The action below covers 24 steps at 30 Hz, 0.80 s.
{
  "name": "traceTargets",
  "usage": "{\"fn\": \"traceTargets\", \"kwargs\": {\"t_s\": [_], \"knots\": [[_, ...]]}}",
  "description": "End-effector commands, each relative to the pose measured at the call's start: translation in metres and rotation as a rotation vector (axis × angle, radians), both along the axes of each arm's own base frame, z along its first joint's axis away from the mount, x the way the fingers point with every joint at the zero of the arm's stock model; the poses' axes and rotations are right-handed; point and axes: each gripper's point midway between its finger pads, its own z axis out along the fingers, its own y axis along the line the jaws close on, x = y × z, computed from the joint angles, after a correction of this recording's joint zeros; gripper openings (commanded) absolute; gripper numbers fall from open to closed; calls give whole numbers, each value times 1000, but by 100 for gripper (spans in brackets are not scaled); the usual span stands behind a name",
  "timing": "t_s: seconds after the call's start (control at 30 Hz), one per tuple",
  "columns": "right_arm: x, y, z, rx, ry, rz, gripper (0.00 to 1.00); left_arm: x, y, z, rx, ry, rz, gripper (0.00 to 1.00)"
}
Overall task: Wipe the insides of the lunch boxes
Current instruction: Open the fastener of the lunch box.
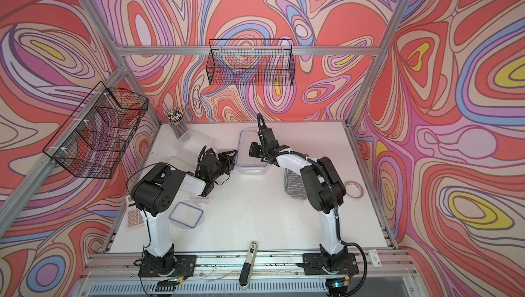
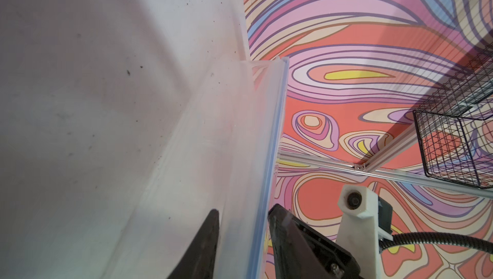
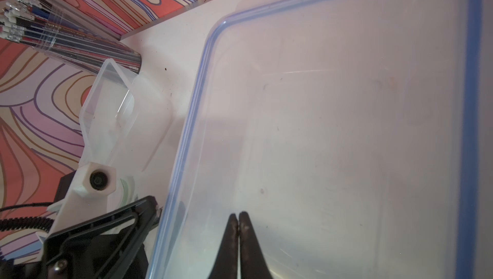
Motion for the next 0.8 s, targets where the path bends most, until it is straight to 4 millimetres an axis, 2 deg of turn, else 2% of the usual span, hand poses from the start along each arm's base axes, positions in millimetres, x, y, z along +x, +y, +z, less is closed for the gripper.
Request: {"fn": "traceTargets", "kwargs": {"t_s": [0.0, 0.5, 0.77], "knots": [[-50, -20, -91, -139, 275, -5, 0, 4, 0, 21, -31, -76, 19, 33], [-58, -19, -104, -141, 308, -9, 0, 4, 2, 30, -1, -102, 29, 11], [-55, -18, -99, -145, 299, -8, 0, 1, 4, 38, 41, -120, 22, 6]]}}
